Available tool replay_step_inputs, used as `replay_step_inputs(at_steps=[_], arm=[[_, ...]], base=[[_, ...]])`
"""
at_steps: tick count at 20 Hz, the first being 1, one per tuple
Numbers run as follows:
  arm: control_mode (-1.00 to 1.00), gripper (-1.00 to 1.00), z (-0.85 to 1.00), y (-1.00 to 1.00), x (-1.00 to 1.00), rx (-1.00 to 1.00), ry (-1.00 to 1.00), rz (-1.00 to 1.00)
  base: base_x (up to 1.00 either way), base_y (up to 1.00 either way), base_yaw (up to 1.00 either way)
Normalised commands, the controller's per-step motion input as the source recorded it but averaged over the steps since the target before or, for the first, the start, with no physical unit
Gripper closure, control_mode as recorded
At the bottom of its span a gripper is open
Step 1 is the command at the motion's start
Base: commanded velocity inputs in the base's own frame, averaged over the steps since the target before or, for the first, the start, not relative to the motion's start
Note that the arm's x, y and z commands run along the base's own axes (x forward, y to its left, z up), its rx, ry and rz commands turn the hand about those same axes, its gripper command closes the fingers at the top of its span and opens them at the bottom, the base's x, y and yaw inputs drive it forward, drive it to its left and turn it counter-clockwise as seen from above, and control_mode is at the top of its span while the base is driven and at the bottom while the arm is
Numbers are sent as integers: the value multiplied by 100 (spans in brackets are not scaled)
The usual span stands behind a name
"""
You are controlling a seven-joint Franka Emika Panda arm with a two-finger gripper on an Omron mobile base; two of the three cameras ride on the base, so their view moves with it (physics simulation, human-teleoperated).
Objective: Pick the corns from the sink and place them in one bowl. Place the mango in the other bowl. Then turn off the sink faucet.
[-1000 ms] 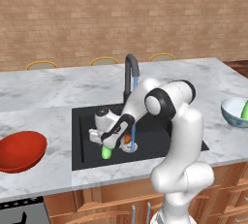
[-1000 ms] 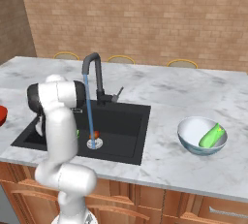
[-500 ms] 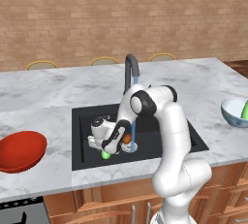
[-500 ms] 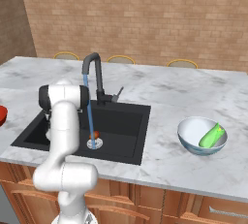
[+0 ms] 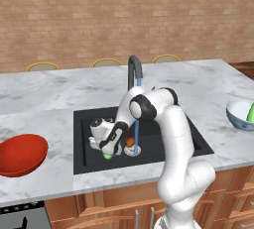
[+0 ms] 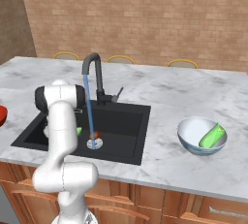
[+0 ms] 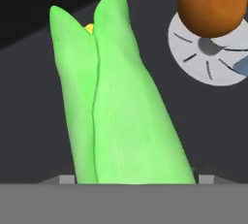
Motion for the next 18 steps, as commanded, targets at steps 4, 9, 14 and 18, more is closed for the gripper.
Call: replay_step_inputs(at_steps=[4,9,14,18], arm=[[-100,100,100,-23,0,0,3,-4],[-100,100,100,-3,-6,0,0,-6],[-100,100,100,0,-17,0,1,-7],[-100,100,100,0,-39,0,0,-5]], base=[[0,0,0],[0,0,0],[0,0,0],[0,0,0]])
